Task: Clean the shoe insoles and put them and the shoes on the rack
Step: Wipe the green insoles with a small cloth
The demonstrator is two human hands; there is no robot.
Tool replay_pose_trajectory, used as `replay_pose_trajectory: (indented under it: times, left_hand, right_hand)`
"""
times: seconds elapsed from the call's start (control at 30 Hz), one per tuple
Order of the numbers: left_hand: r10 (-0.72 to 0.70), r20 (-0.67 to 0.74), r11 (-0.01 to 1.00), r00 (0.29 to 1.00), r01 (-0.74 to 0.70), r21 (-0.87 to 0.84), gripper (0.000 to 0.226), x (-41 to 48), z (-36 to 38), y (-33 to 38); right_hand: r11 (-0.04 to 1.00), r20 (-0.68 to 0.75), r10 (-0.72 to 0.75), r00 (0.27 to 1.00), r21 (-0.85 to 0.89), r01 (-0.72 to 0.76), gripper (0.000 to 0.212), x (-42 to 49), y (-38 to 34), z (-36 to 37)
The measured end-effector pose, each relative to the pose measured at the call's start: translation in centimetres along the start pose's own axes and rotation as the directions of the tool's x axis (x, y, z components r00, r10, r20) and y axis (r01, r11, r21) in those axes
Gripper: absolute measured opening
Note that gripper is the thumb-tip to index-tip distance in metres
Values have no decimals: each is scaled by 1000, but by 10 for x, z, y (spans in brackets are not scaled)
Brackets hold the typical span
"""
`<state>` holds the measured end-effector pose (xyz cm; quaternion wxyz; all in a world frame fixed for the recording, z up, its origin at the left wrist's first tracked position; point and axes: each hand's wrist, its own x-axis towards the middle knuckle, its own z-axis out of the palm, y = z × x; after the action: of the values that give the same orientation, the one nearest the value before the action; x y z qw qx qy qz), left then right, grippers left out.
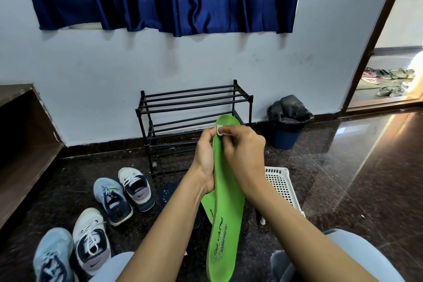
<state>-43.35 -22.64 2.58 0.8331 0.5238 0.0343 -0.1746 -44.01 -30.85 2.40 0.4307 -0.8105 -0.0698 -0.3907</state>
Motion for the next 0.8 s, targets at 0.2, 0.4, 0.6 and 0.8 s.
replay_pose_trajectory:
  times: [0.2,0.4,0.6,0.8]
  left_hand:
    - [17,-33,1000,999,-17,-5,51,2,-6,2]
    - [17,0,1000,1000,-17,6,52,3,-2,-1]
    - [27,-27,1000,999,-27,3,46,5,-7,2]
    - [7,5,999,1000,-7,44,50,7,-4,-3]
  right_hand:
    - [999,43,-49,998,-8,49,22,-12,-5,3]
    - [999,-22,-39,999,-3,39,21,2,-1,1]
    - [999,46,-26,999,48,24,23,-14,-5,-1]
    - [999,16,23,1000,29,-24,22,2,2,1]
